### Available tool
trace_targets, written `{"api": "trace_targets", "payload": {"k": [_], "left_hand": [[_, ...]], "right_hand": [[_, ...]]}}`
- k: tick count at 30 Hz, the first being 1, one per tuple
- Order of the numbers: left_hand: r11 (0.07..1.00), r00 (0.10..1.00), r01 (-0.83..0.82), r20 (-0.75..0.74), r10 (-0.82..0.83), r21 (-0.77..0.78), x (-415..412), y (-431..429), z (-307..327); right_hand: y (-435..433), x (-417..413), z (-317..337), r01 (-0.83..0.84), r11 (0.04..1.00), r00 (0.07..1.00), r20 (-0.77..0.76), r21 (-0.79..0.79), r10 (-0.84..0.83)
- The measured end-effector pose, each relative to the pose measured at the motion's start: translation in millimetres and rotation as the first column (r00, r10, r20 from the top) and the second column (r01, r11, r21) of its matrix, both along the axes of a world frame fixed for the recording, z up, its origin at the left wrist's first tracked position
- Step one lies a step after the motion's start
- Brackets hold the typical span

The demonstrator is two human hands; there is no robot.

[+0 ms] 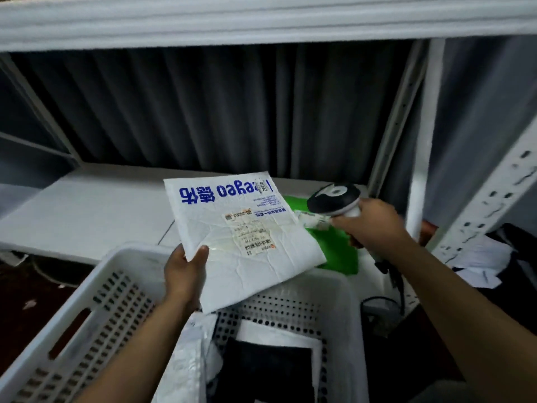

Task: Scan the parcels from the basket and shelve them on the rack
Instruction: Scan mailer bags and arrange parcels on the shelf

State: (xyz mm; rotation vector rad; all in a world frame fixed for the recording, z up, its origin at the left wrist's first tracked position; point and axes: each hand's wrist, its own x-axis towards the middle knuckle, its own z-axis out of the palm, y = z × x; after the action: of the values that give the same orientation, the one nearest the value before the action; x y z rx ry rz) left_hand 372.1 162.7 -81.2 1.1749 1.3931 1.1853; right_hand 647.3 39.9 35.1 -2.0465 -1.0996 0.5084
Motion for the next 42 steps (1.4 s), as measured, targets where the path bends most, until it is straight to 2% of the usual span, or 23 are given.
{"api": "trace_targets", "payload": {"k": [5, 11, 13, 16, 20, 22, 28, 31, 34, 38, 40, 42], "left_hand": [[0.979, 0.986, 0.162, -0.002, -0.164, -0.122, 92, 40, -4], [0.913, 0.889, 0.398, -0.211, -0.407, -0.086, 179, 75, -27], [0.896, 0.853, 0.440, -0.281, -0.439, -0.064, 195, 86, -36], [0.899, 0.843, 0.433, -0.322, -0.431, -0.070, 218, 103, -49], [0.908, 0.873, 0.390, -0.252, -0.418, -0.154, 230, 128, -58], [0.908, 0.855, 0.387, -0.306, -0.418, -0.161, 225, 137, -60], [0.904, 0.833, 0.408, -0.353, -0.427, -0.129, 202, 120, -44], [0.888, 0.758, 0.452, -0.488, -0.433, -0.084, 173, 86, -34], [0.833, 0.623, 0.552, -0.638, -0.452, -0.050, 130, 45, -28], [0.746, 0.462, 0.664, -0.812, -0.357, 0.049, 53, 4, -42], [0.754, 0.414, 0.656, -0.846, -0.337, 0.021, 10, -10, -59], [0.788, 0.368, 0.612, -0.855, -0.366, -0.074, -29, -22, -80]], "right_hand": [[2, 46, -19, 0.186, 0.982, 0.959, -0.220, 0.018, -0.178], [5, 86, -50, 0.299, 0.953, 0.845, -0.476, 0.043, -0.244], [5, 92, -57, 0.294, 0.956, 0.823, -0.513, 0.015, -0.245], [8, 101, -60, 0.247, 0.969, 0.854, -0.466, -0.024, -0.230], [14, 100, -57, 0.206, 0.978, 0.920, -0.335, -0.029, -0.203], [16, 96, -55, 0.185, 0.982, 0.938, -0.288, -0.047, -0.191], [18, 79, -39, 0.120, 0.993, 0.956, -0.267, -0.019, -0.121], [14, 60, -26, 0.076, 0.997, 0.975, -0.206, -0.029, -0.081], [9, 32, -24, 0.013, 0.998, 0.988, -0.152, -0.058, -0.021], [0, -17, -32, -0.162, 0.967, 0.979, 0.094, -0.198, 0.183], [-4, -44, -38, -0.264, 0.933, 0.956, 0.061, -0.245, 0.287], [-8, -71, -46, -0.362, 0.886, 0.917, 0.062, -0.290, 0.395]]}}
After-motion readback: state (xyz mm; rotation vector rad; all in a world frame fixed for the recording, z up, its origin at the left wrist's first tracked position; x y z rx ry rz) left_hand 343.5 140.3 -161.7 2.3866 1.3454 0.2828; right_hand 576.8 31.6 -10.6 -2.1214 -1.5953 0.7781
